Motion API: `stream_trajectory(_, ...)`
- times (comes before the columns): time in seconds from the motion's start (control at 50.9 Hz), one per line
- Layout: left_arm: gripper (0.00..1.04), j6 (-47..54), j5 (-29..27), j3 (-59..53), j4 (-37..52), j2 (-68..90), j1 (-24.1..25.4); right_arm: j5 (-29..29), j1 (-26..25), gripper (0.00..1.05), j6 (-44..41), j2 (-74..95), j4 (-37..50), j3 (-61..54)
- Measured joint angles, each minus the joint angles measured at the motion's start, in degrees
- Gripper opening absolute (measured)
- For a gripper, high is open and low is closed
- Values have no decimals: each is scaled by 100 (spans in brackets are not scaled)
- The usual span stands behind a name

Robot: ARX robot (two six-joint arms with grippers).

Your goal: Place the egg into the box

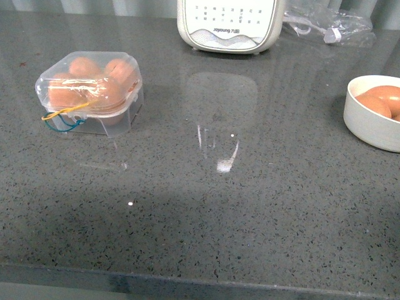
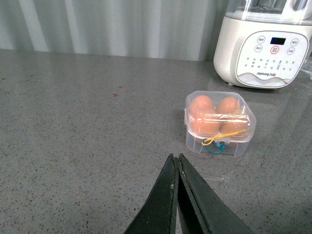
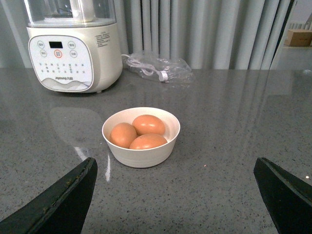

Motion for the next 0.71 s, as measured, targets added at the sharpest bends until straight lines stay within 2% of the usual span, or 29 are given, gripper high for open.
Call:
stream_trajectory(0.039,4,-4,0,0,-2,-2,0,0,-2,97,-2,-2,0,0)
stream_trajectory(0.118,16,0,-2,0,-2,-2,0,0,-2,97,-2,-2,0,0)
stream_trajectory(0.294,51,2,-2,0,-2,-2,0,0,0,97,-2,-2,0,0)
stream_trajectory(0.471,76,2,-2,0,-2,-2,0,0,0,97,-2,-2,0,0)
stream_trajectory(0.569,99,4,-2,0,-2,-2,0,0,0,97,-2,-2,0,0)
stream_trajectory(0.707,98,7,-2,0,-2,-2,0,0,0,97,-2,-2,0,0)
